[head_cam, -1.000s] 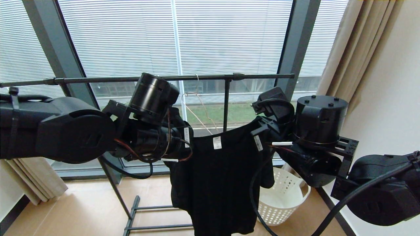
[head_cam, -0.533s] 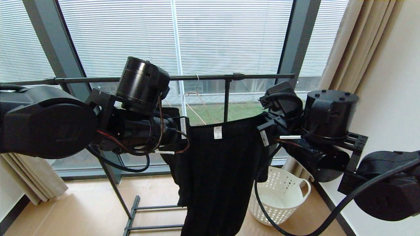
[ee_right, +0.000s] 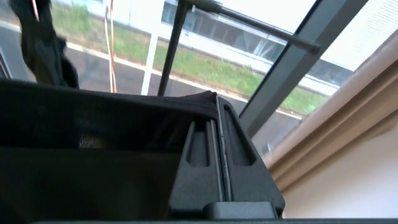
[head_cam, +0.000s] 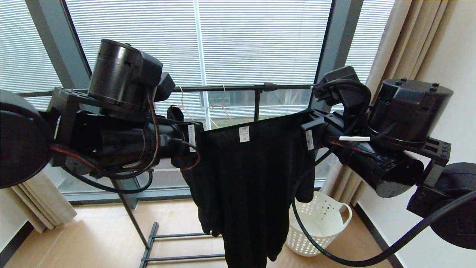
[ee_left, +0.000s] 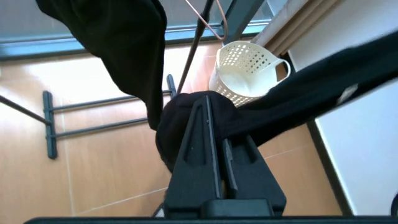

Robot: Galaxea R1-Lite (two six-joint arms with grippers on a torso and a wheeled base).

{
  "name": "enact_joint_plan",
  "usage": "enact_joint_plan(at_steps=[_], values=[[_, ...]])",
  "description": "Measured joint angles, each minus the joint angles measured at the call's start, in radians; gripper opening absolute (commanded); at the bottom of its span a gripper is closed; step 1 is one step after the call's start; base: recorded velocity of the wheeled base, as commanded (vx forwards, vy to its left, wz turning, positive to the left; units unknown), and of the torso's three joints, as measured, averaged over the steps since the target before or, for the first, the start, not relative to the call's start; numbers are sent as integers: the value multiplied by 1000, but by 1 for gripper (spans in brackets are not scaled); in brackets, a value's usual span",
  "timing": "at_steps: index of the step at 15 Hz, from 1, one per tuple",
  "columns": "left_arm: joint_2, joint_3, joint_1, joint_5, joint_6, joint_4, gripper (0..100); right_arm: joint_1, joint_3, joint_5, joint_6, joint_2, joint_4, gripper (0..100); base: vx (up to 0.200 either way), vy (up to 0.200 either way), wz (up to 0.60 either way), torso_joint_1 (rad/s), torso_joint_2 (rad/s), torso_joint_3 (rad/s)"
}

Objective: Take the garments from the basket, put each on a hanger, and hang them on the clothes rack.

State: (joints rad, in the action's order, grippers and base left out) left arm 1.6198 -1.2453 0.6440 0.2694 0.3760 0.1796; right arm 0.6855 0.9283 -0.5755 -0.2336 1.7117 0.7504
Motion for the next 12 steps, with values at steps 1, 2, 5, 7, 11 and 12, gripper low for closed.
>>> enact_joint_plan(at_steps=[1, 2, 5, 7, 11, 12], values=[[-21, 19, 11, 2, -28, -1, 0, 0, 1, -4, 1, -3, 19, 0, 0, 0, 0, 0, 0, 0], [-35, 30, 15, 4, -53, -1, 0, 0, -2, -8, 0, -5, 22, 0, 0, 0, 0, 0, 0, 0], [-53, 12, 12, 5, -101, -3, 0, 18, -54, -12, -21, -32, 1, 0, 0, 0, 0, 0, 0, 0], [-46, -24, 0, 5, -122, -3, 0, 34, -121, 13, -99, -87, -54, 0, 0, 0, 0, 0, 0, 0], [31, -151, -27, 4, -131, -2, 0, 180, -201, 86, -125, -214, -267, 0, 0, 0, 0, 0, 0, 0], [55, -183, -29, 4, -131, 0, 0, 222, -200, 92, -90, -230, -300, 0, 0, 0, 0, 0, 0, 0]])
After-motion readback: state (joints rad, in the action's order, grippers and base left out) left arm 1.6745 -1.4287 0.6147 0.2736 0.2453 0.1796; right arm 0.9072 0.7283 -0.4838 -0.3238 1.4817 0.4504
